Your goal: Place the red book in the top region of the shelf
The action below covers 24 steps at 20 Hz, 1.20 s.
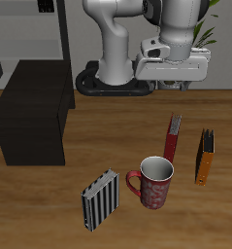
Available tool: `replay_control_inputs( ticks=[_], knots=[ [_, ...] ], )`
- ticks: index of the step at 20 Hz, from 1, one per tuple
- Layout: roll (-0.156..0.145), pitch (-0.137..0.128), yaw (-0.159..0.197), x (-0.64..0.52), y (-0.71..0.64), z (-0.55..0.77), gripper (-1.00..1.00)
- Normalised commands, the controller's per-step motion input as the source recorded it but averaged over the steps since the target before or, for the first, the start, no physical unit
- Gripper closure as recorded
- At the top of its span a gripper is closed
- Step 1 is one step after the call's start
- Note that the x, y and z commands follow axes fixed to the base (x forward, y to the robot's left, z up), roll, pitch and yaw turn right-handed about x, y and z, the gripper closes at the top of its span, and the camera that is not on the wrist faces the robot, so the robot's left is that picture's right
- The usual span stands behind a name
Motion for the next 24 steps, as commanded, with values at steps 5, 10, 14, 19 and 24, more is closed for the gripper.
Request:
replay_control_inputs(
  ticks=[5,10,14,19,24],
  knots=[
    [-0.001,-0.013,-0.044,-0.02,0.13,-0.02,-1.0],
    [0.017,-0.051,-0.024,0.01,0.13,-0.07,-1.0],
    [0.0,-0.029,-0.036,0.04,0.04,-0.17,-1.0],
    [-0.011,-0.024,-0.02,0.05,-0.04,-0.24,-1.0],
    [-0.01,-0.051,0.004,0.01,0.02,-0.23,-1.0]
  ],
)
